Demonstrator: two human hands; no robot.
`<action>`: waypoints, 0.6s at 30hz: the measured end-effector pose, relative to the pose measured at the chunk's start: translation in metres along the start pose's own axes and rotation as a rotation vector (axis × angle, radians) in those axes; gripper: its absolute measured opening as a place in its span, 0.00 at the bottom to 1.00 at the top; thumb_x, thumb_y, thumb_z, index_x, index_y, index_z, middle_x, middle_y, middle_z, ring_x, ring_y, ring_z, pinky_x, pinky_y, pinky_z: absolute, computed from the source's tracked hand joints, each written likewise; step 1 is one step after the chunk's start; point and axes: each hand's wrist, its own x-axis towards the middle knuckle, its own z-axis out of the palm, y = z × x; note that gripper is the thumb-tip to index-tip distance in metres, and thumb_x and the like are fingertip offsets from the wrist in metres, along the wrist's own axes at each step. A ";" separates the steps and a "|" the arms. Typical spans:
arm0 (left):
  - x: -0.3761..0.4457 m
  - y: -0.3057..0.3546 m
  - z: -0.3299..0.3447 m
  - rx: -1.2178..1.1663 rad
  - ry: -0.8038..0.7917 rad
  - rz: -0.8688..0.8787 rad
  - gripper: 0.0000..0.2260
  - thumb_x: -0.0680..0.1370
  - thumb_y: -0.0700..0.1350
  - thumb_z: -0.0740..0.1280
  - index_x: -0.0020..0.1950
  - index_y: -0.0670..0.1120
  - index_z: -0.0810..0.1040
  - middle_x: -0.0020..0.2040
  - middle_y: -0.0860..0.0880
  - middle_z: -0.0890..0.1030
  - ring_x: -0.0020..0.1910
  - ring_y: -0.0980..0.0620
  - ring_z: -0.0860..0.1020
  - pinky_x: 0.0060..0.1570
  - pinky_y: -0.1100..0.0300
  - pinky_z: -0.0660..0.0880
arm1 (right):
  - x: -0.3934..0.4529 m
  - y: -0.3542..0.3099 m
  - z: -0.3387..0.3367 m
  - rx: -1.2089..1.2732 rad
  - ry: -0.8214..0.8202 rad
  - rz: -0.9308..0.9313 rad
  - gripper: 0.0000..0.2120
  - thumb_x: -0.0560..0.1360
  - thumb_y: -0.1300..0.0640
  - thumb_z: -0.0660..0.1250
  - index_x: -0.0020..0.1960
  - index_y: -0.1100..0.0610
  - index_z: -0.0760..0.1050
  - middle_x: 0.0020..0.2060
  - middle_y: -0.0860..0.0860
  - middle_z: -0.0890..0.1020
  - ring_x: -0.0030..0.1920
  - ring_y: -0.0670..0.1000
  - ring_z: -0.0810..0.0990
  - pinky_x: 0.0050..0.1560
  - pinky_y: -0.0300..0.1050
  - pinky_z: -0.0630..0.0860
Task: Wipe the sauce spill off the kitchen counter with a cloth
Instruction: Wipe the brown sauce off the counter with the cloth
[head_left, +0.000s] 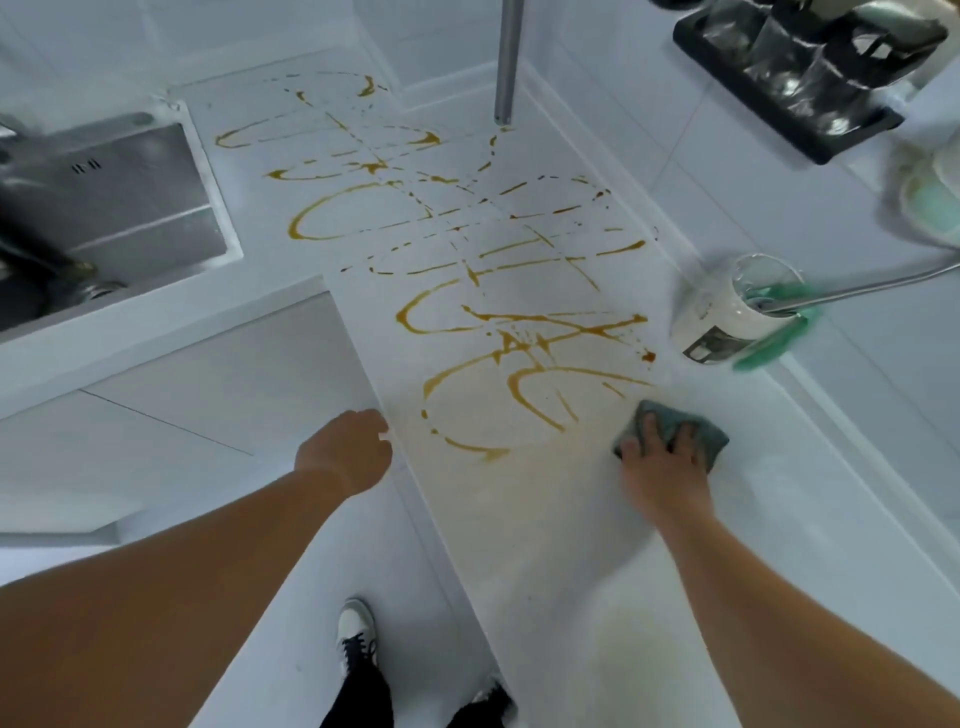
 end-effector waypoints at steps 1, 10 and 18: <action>0.008 -0.009 -0.001 0.011 0.018 0.025 0.19 0.82 0.54 0.62 0.74 0.56 0.71 0.70 0.48 0.73 0.68 0.45 0.74 0.64 0.47 0.74 | -0.014 -0.021 0.010 0.017 0.017 0.002 0.27 0.87 0.46 0.43 0.84 0.51 0.50 0.85 0.57 0.43 0.81 0.72 0.41 0.80 0.70 0.44; 0.072 0.009 -0.035 0.229 -0.056 0.061 0.53 0.72 0.71 0.69 0.82 0.61 0.35 0.83 0.47 0.32 0.80 0.29 0.41 0.72 0.24 0.47 | -0.063 -0.111 0.043 0.027 0.097 -0.415 0.32 0.83 0.43 0.38 0.83 0.50 0.60 0.84 0.62 0.55 0.82 0.71 0.47 0.79 0.73 0.50; 0.095 0.005 -0.032 0.295 -0.091 0.103 0.57 0.70 0.72 0.70 0.81 0.59 0.31 0.82 0.47 0.30 0.81 0.32 0.40 0.68 0.19 0.41 | -0.107 -0.203 0.086 0.149 0.126 -0.195 0.28 0.85 0.41 0.39 0.84 0.41 0.52 0.84 0.62 0.47 0.81 0.73 0.38 0.79 0.72 0.44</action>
